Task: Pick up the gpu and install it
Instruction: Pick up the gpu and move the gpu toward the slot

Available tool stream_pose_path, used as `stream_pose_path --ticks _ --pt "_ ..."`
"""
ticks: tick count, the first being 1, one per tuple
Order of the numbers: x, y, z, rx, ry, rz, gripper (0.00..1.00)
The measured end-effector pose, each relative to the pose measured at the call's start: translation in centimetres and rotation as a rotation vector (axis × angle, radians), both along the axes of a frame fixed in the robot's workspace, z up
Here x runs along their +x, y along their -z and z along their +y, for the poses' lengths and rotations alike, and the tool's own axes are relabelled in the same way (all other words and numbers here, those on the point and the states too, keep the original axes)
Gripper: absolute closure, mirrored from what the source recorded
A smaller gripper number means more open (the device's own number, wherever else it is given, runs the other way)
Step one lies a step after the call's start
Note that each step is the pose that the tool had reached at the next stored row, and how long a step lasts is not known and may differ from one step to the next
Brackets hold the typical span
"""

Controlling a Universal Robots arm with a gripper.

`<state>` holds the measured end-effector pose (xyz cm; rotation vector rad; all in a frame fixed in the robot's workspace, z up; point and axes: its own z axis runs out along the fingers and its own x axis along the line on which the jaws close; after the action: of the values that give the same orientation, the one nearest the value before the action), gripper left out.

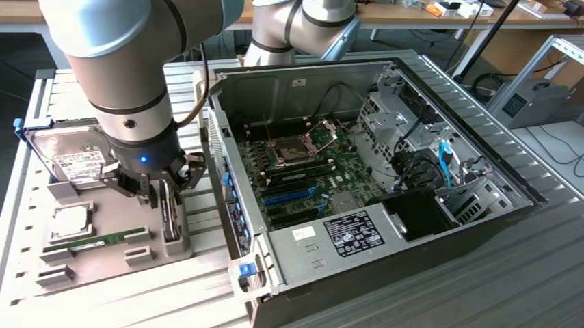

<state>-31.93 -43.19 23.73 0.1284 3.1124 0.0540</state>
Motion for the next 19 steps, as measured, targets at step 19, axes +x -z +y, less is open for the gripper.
stream_pose_path --ticks 19 --pt "-0.01 0.01 0.0 0.0001 0.0 -0.0001 0.73"
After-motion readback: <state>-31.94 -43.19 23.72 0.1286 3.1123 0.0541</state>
